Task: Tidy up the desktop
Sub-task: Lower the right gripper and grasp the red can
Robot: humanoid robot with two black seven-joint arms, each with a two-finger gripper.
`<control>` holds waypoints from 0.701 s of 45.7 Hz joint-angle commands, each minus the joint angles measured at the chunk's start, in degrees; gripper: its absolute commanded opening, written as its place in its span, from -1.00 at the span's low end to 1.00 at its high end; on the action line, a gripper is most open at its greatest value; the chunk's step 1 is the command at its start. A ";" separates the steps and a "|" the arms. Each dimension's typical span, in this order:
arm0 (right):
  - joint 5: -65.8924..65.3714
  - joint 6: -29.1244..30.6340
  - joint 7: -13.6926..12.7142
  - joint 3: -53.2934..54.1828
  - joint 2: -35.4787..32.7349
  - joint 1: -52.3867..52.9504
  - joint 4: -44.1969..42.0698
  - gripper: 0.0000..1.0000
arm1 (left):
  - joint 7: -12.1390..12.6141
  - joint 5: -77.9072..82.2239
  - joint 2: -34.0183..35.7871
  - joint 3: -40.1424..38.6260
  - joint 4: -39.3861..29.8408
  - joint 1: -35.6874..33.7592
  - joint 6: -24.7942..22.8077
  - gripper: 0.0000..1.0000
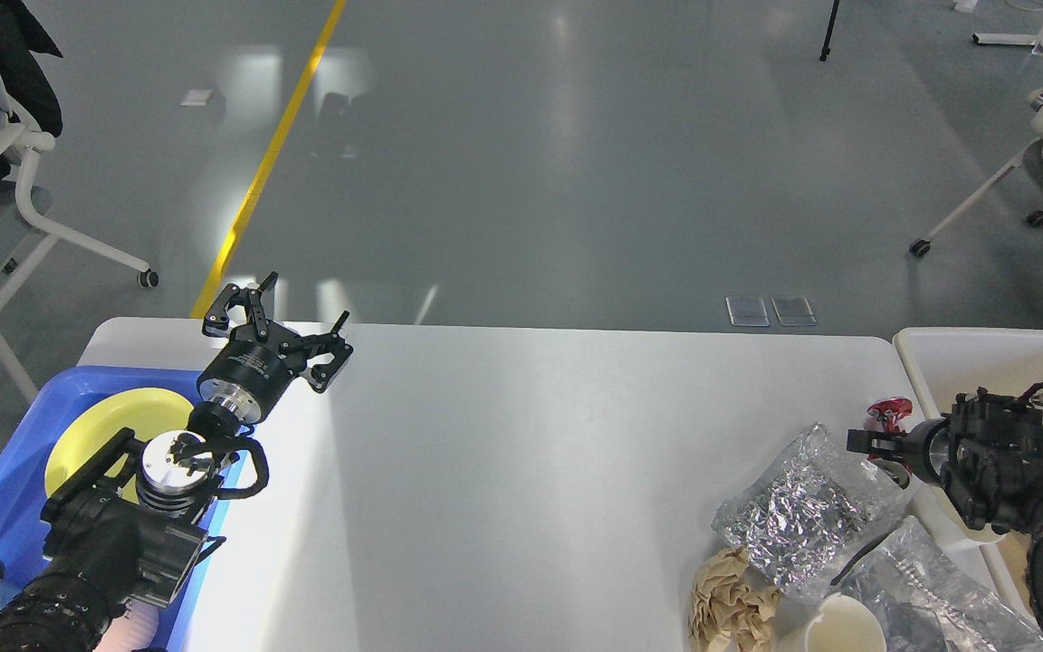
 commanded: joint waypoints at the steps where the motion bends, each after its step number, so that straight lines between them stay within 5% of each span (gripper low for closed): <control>1: 0.09 0.18 -0.12 -1.31 0.12 -0.32 0.04 1.00 | 0.00 -0.01 0.00 0.00 0.00 0.00 0.01 0.94; 12: 0.26 0.97 -0.12 -1.93 0.12 -0.41 0.04 0.90 | 0.00 -0.01 0.00 0.00 0.00 0.00 0.01 0.95; 18: 0.26 1.41 0.06 -2.11 0.21 -0.32 0.04 0.16 | 0.00 -0.01 0.00 0.00 0.00 0.00 0.01 0.95; 32: 0.26 1.32 -0.03 -2.02 1.09 0.47 0.04 -0.98 | 0.00 -0.01 0.00 0.00 0.00 0.00 0.01 0.95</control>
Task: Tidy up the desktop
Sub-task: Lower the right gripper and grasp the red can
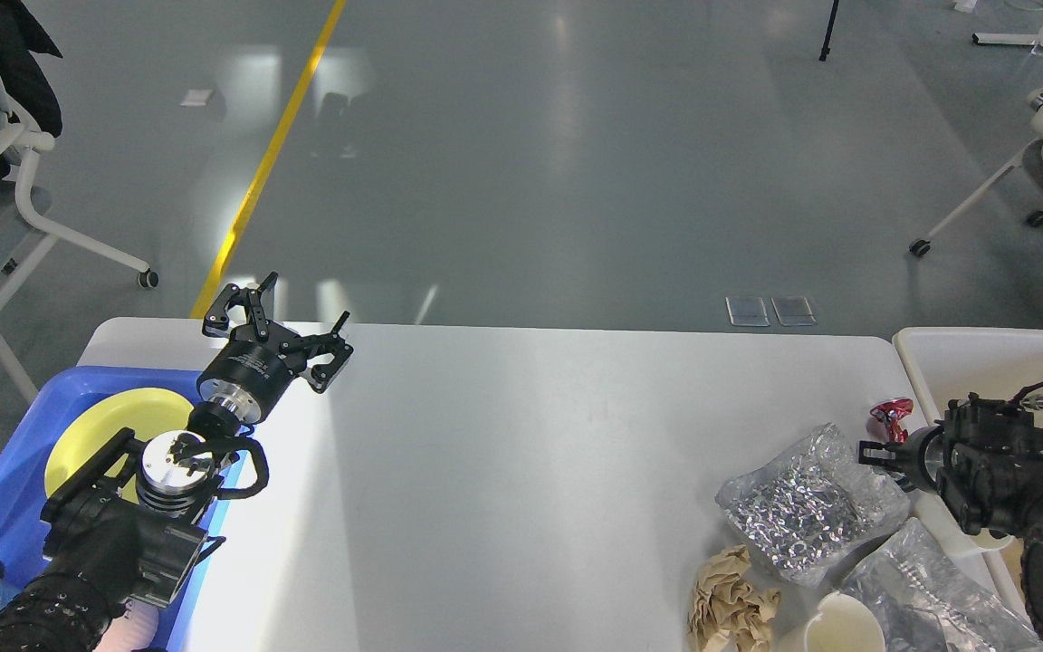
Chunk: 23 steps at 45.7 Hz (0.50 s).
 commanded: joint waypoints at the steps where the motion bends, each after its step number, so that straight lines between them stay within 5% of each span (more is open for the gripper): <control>1: 0.08 -0.07 0.02 0.08 0.27 0.56 0.01 -1.00 | 0.00 0.02 0.00 0.00 0.00 0.00 0.01 0.95; 23: 0.70 0.02 0.20 0.52 0.88 2.14 -0.08 -1.00 | 0.00 -0.06 0.00 0.00 0.00 0.00 0.01 0.95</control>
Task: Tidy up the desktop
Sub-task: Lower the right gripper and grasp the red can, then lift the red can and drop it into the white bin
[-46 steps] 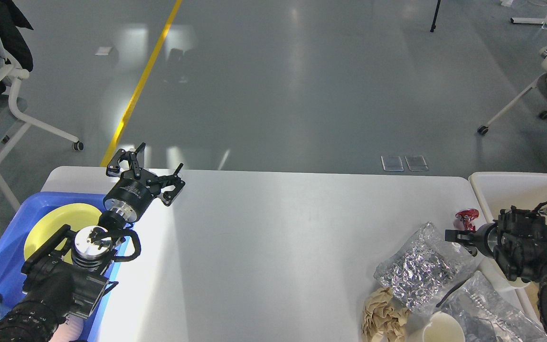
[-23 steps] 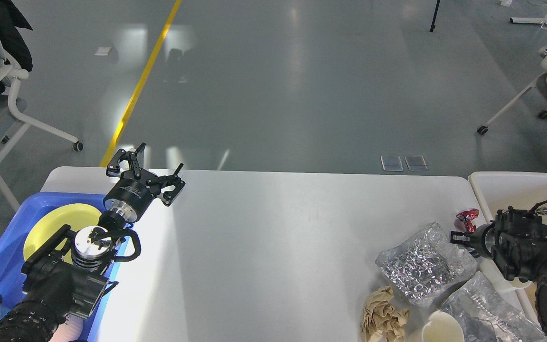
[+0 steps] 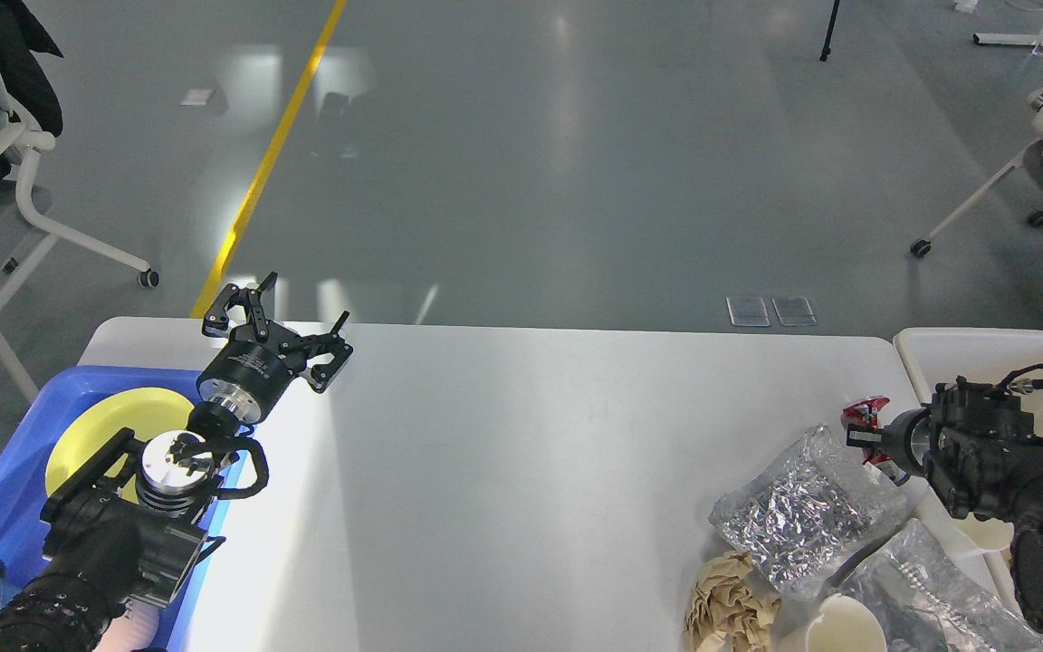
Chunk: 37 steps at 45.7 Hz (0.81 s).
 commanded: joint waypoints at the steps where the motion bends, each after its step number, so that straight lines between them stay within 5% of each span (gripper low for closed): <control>1: 0.02 0.02 0.16 0.36 0.07 0.73 0.08 -1.00 | 0.00 0.00 -0.02 0.00 0.00 0.00 -0.02 0.95; 22: 0.20 0.90 0.95 0.62 -0.28 5.12 0.35 -1.00 | 0.00 0.00 -0.02 0.00 -0.09 0.00 -0.02 0.94; 37: 0.11 14.07 6.57 0.54 -3.62 18.65 0.35 -1.00 | 0.00 0.00 0.07 0.00 0.00 0.00 -0.02 0.95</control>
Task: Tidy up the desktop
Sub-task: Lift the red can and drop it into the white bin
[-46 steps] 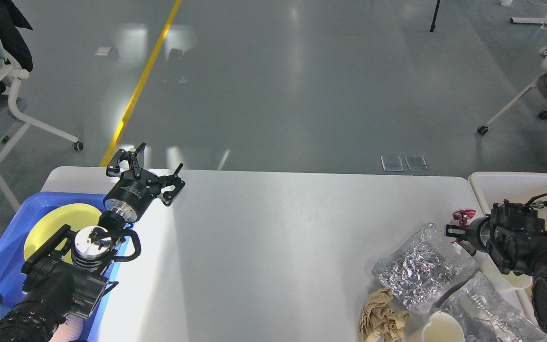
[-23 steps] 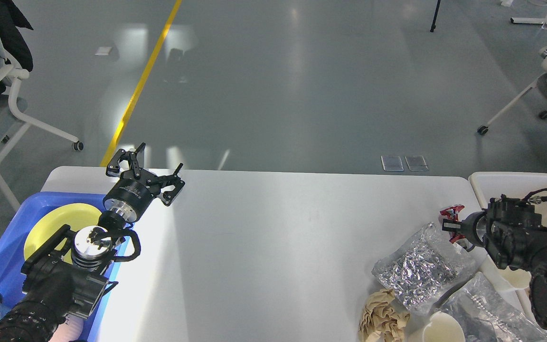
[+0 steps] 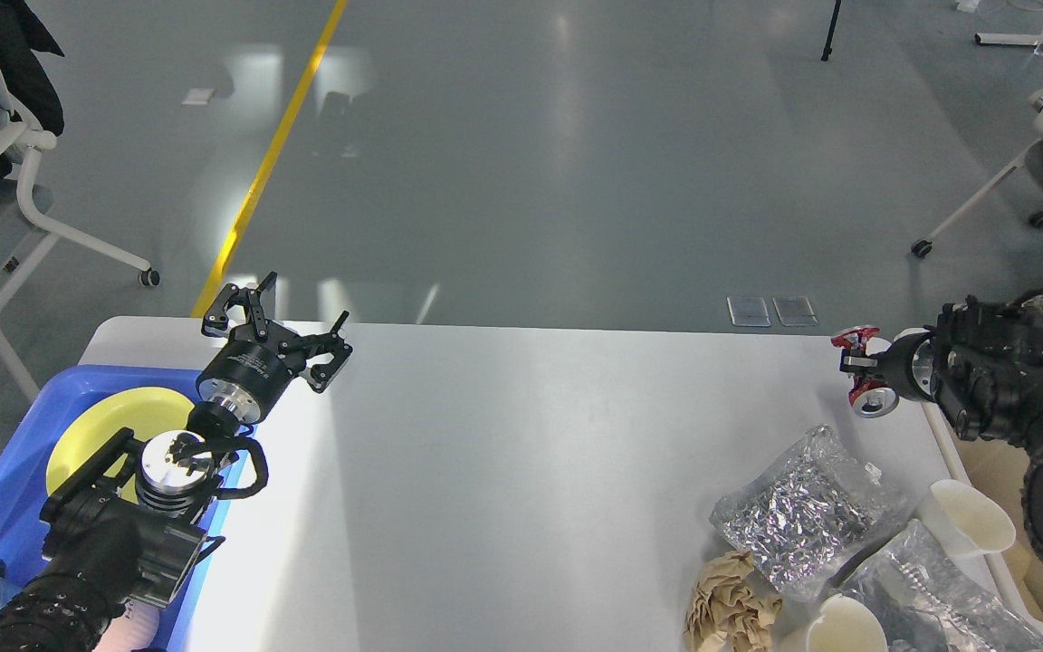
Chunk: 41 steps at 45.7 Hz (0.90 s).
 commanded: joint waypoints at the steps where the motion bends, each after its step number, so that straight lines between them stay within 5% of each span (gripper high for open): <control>1: -0.18 7.00 2.60 -0.08 -1.49 7.23 0.00 -1.00 | 0.00 -0.07 0.01 0.00 0.00 0.00 -0.01 0.95; 9: -0.18 17.99 6.74 -0.52 -1.23 17.08 -0.35 -1.00 | 0.00 -0.07 0.01 0.00 0.00 0.00 -0.01 0.94; 29: -0.26 28.28 6.91 -0.17 3.61 25.08 1.22 -1.00 | 0.00 -0.07 0.01 0.00 0.00 0.00 -0.01 0.94; 33: -0.97 28.37 6.48 -0.43 3.78 29.82 8.41 -1.00 | 0.00 -0.07 -0.07 0.00 0.00 0.00 -0.01 0.95; 41: -4.74 23.11 4.81 -0.79 0.62 47.39 37.23 -1.00 | 0.00 -0.07 0.01 0.00 0.00 0.00 -0.01 0.95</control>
